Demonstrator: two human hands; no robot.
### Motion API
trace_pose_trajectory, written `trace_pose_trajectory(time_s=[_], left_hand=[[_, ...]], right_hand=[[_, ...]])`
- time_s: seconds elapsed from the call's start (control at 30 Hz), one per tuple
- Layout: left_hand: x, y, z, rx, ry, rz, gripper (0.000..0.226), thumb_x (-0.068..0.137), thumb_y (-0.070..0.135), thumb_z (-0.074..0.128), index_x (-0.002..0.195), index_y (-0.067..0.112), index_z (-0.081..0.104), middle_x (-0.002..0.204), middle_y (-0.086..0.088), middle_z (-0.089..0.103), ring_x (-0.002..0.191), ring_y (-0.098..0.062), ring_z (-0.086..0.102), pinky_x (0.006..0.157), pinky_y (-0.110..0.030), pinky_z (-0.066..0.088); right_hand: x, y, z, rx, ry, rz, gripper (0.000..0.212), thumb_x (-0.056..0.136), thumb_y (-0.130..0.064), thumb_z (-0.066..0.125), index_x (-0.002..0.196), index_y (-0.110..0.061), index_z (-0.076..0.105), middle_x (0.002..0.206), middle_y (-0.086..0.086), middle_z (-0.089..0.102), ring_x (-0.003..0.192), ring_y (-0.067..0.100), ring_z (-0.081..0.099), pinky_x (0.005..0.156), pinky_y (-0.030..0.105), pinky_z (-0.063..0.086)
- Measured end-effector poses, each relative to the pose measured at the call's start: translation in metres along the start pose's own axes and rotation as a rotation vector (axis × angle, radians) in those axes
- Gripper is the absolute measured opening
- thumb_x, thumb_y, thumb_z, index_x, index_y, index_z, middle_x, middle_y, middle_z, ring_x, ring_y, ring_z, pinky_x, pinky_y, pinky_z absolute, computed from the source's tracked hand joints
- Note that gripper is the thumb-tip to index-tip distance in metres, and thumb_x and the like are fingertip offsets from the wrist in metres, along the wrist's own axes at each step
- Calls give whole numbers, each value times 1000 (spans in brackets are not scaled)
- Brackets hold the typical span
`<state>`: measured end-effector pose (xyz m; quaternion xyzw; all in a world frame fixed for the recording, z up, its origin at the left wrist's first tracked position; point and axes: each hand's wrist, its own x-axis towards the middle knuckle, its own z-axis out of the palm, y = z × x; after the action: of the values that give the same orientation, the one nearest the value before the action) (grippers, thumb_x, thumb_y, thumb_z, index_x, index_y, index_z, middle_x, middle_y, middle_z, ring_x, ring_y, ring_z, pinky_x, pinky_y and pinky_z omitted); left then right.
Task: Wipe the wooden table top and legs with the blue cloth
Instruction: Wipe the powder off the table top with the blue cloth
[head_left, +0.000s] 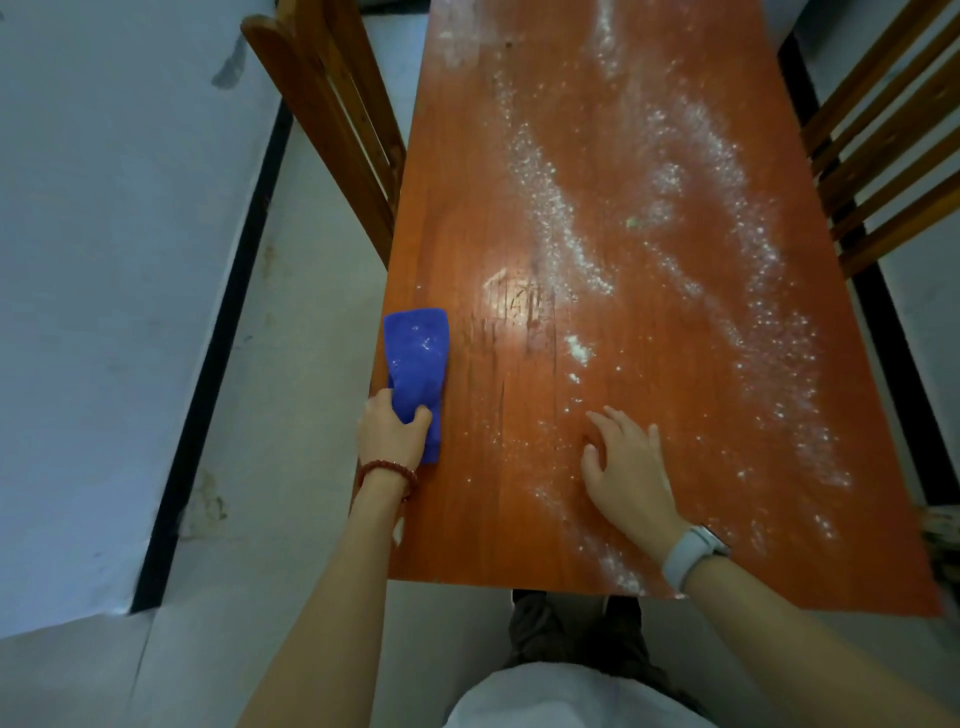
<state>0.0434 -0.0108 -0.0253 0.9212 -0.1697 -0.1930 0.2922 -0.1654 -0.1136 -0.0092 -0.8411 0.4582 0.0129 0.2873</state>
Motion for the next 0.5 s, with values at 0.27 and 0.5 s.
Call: trace_pose_trajectory(time_s=[0.27, 0.5], left_hand=[[-82, 48, -19, -623, -570, 149, 23, 82, 14, 63, 101, 22, 53, 97, 6, 63, 82, 0, 64, 67, -16, 51], [-120, 70, 29, -60, -353, 306, 49, 74, 47, 65, 114, 21, 52, 105, 6, 51, 95, -10, 50, 82, -23, 43]], right_hand=[[5, -45, -21, 1508, -312, 250, 60, 81, -39, 56, 134, -16, 40, 121, 6, 58, 102, 20, 60, 81, 34, 54], [-12, -5, -31, 1434, 75, 450, 18, 89, -9, 54, 107, -11, 56, 91, 3, 66, 77, 20, 66, 66, 34, 54]])
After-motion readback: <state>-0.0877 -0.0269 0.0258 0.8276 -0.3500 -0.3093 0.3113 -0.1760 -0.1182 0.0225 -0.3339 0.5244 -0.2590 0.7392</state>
